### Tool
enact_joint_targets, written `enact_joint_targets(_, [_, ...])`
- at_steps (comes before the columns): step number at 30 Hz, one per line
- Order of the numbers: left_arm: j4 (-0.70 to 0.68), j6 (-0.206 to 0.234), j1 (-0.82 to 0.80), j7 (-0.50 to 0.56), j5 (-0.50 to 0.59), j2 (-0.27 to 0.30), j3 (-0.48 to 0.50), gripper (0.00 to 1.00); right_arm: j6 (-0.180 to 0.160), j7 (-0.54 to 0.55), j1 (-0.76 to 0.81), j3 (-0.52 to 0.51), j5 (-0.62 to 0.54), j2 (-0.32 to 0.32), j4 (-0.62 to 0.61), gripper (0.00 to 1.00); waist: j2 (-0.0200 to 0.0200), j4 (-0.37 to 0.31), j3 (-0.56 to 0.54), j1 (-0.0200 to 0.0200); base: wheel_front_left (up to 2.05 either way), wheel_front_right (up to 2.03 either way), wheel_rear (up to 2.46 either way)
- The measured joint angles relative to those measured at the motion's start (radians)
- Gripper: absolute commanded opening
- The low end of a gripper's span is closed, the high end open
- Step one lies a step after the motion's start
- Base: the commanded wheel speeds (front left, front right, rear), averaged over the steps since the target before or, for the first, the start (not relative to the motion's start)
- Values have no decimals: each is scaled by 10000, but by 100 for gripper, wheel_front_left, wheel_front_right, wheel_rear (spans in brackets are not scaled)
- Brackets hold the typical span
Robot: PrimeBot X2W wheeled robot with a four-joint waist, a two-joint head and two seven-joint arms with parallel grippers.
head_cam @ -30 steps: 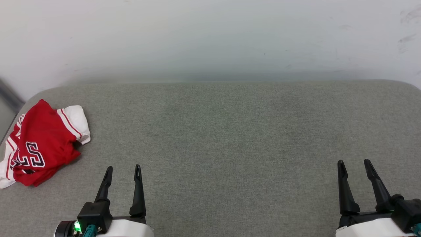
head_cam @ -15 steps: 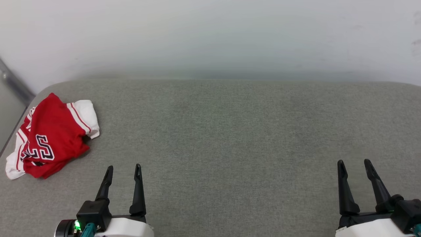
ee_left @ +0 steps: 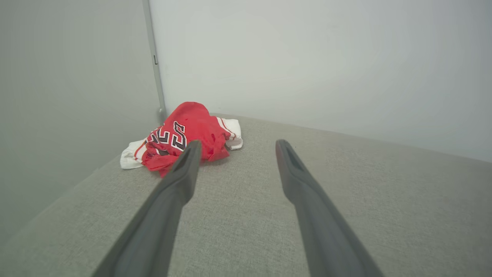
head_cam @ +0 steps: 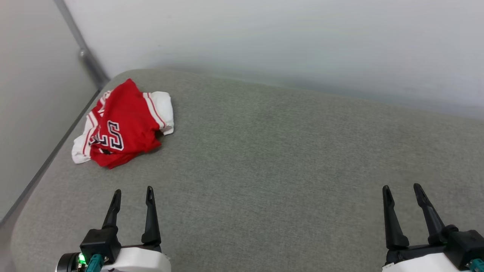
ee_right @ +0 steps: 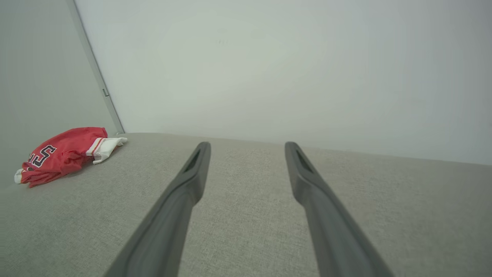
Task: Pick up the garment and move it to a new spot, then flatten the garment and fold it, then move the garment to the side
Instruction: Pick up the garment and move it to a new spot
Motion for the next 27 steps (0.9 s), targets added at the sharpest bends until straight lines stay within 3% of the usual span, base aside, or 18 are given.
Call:
enact_joint_targets(16, [81,44,-16,0,-215,2,226,100,0,-2,7,245,-184,2,-75,100,0,2239,9,0,0,0,0])
enact_joint_targets(27, [184,-140,-361,0,-485,6,721,100,0,0,-37,318,-439,2,-150,100,0,2484,331,0,0,0,0])
